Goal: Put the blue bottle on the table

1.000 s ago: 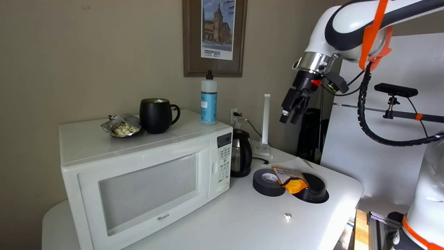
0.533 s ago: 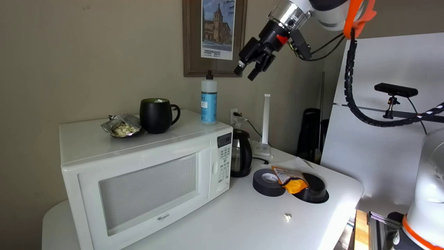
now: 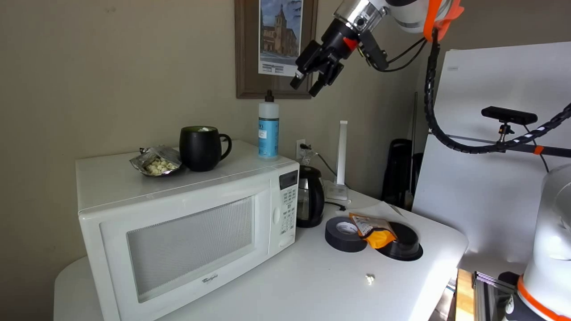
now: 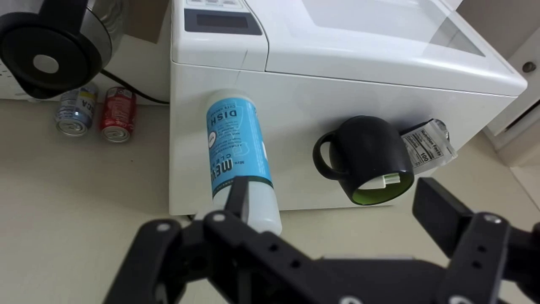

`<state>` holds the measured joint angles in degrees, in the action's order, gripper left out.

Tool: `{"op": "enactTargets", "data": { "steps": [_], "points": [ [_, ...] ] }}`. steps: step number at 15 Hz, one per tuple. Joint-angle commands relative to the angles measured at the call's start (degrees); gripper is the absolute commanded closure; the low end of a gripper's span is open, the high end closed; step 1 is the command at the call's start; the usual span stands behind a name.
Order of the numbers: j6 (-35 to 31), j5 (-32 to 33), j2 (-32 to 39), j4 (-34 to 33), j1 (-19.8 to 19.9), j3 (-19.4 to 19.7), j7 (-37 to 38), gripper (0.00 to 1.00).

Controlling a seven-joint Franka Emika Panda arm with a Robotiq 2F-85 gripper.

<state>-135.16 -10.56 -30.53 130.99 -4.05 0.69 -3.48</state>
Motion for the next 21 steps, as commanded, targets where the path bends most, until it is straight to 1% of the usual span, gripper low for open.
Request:
{"op": "enactTargets", "data": {
  "steps": [1,3,4,6,9,11,12,15,18,21],
  "points": [
    [0.17,0.15,-0.09,-0.11,-0.13,0.09,0.14,0.0],
    [0.17,0.15,-0.11,-0.05,-0.13,0.1,0.14,0.0],
    [-1.08,0.9,1.57,-1.31,1.16,-0.51,2.45,0.0],
    [0.05,2.75,5.4,-5.76,1.79,-0.2,1.27,0.0],
    [-1.19,9.97,12.72,-11.08,4.19,-2.2,2.04,0.0],
    [-0.3,14.8,16.91,-14.43,4.81,-3.1,2.52,0.0],
    [-0.02,15.81,18.69,-16.01,4.64,-3.07,2.54,0.0],
    [0.31,14.82,22.7,-19.64,3.78,-2.1,1.35,0.0],
    [-0.36,9.45,25.19,-22.7,3.36,-0.82,-0.58,0.0],
    [2.45,4.43,26.94,-25.3,3.29,-0.46,-2.25,0.0]
  ]
}}
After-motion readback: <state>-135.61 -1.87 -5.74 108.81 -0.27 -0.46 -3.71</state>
